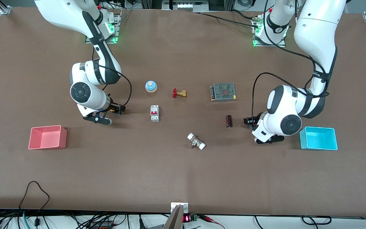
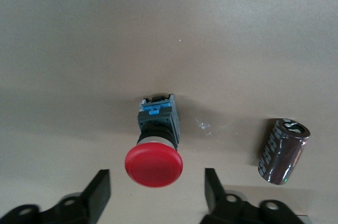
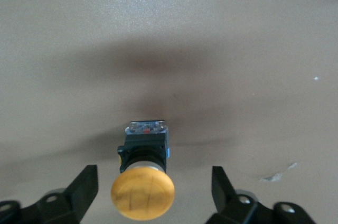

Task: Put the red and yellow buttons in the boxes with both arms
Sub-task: 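Close the right gripper on the yellow button while the left gripper grasps the red button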

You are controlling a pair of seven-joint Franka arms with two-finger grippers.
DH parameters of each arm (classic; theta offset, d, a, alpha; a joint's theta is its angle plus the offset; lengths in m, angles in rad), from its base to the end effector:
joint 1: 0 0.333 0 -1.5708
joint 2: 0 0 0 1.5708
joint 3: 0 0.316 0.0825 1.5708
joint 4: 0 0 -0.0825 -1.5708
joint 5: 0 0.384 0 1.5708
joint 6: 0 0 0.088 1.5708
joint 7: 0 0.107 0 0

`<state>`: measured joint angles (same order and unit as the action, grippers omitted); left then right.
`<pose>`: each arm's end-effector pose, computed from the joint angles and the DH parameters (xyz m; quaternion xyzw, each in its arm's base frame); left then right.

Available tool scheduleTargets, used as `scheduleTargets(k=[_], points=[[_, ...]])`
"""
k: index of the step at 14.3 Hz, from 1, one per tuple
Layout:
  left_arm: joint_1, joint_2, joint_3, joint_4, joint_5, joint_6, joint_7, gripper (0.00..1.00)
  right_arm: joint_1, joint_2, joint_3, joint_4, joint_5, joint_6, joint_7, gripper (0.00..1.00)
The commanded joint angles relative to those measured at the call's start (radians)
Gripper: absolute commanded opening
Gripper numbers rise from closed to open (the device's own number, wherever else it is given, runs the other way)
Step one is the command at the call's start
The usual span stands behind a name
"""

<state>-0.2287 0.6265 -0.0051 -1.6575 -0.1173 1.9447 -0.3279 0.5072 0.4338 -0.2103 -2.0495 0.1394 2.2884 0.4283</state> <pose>0.6249 -0.1566 0.2220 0.9813 0.0768 -0.1763 0.0030 0.5485 0.1717 0.2149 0.9898 -0.1103 -0.0859 0.0289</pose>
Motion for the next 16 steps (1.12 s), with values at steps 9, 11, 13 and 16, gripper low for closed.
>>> scheduleTargets(k=[9,11,13,16], points=[[0.002,0.004,0.011,0.004,0.002,0.037,0.001,0.44,-0.003,0.019,0.003,-0.009,0.025,0.039,0.012,0.68],[0.003,0.002,0.01,0.004,0.001,0.037,0.001,0.36,-0.001,0.019,0.003,-0.008,0.025,0.036,0.012,0.68],[0.005,0.001,0.011,0.005,0.001,0.036,0.001,0.28,0.004,0.019,0.003,-0.008,0.054,0.033,0.012,0.67],[0.029,-0.013,0.014,0.031,0.002,0.022,0.01,0.17,0.001,0.019,0.003,-0.008,0.066,0.029,0.004,0.53]])
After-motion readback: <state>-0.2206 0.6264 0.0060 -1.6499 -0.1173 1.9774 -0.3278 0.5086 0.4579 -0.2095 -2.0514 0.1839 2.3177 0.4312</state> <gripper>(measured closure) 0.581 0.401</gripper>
